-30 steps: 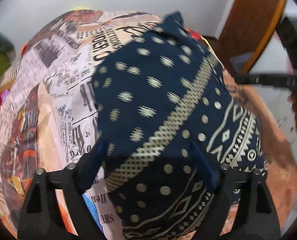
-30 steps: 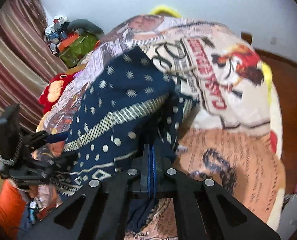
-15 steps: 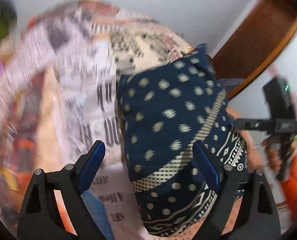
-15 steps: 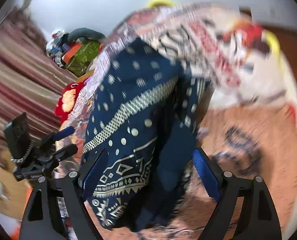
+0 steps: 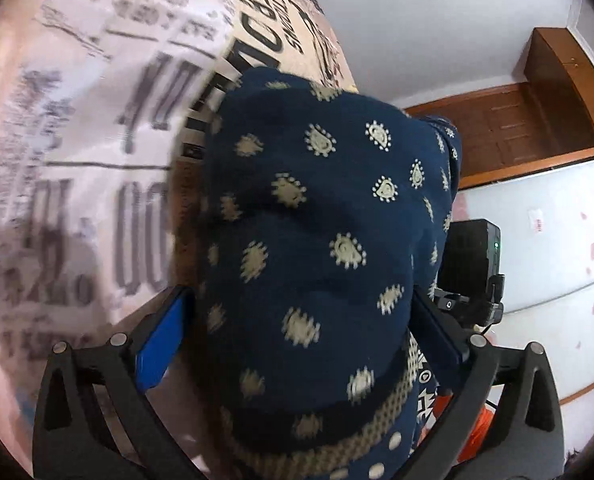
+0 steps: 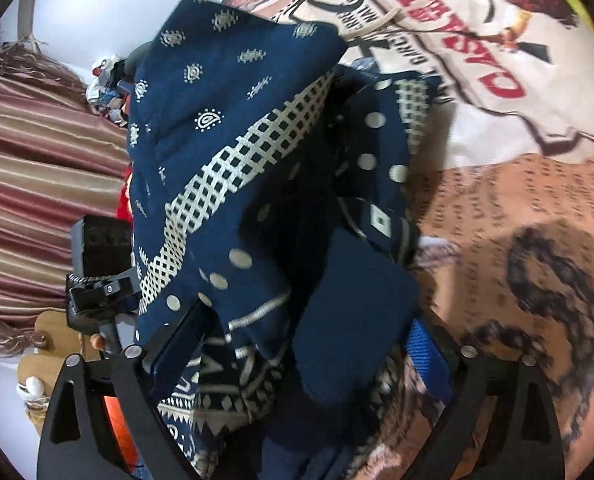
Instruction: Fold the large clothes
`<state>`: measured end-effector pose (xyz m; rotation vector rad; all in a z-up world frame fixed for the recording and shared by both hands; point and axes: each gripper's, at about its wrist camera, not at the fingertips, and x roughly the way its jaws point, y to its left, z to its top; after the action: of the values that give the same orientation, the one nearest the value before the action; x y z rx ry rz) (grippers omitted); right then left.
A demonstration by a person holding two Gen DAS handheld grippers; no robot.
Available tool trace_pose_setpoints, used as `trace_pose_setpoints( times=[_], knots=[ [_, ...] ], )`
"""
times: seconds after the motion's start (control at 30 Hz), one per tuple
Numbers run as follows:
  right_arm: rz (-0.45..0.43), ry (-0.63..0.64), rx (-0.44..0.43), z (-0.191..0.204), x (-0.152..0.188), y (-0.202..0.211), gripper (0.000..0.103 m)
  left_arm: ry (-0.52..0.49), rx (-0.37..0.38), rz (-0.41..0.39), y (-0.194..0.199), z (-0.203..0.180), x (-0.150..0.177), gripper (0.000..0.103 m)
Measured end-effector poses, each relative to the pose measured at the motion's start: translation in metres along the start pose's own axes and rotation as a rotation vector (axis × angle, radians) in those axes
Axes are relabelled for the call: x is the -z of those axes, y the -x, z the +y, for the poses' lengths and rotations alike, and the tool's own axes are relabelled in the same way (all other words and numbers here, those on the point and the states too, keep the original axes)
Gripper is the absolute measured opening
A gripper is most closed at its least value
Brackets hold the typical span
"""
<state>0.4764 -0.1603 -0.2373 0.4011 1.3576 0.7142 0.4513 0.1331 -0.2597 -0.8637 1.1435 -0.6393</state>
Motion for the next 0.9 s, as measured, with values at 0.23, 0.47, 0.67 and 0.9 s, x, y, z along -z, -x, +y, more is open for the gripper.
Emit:
trace_pose_setpoints(
  times=[0.23,0.47,0.67,0.9],
  knots=[
    [-0.002,0.028,0.019,0.011,-0.009,-0.021,0.103,-0.055,-0.033,0.037,-0.016,-0.018,-0.006,0.100],
    [-0.025,0.064,0.009,0.025,-0.004,-0.023,0.079,-0.062,-0.091,-0.021,-0.003,-0.043,0.005,0.079],
    [-0.026,0.113,-0.021,0.049,-0.005,-0.013,0.036,-0.131,-0.115,-0.045,0.019,-0.072,0.015,0.072],
    [-0.062,0.195,-0.056,0.122,-0.009,-0.004,0.034,-0.215,-0.174,-0.140,0.096,-0.111,0.027,0.071]
  ],
)
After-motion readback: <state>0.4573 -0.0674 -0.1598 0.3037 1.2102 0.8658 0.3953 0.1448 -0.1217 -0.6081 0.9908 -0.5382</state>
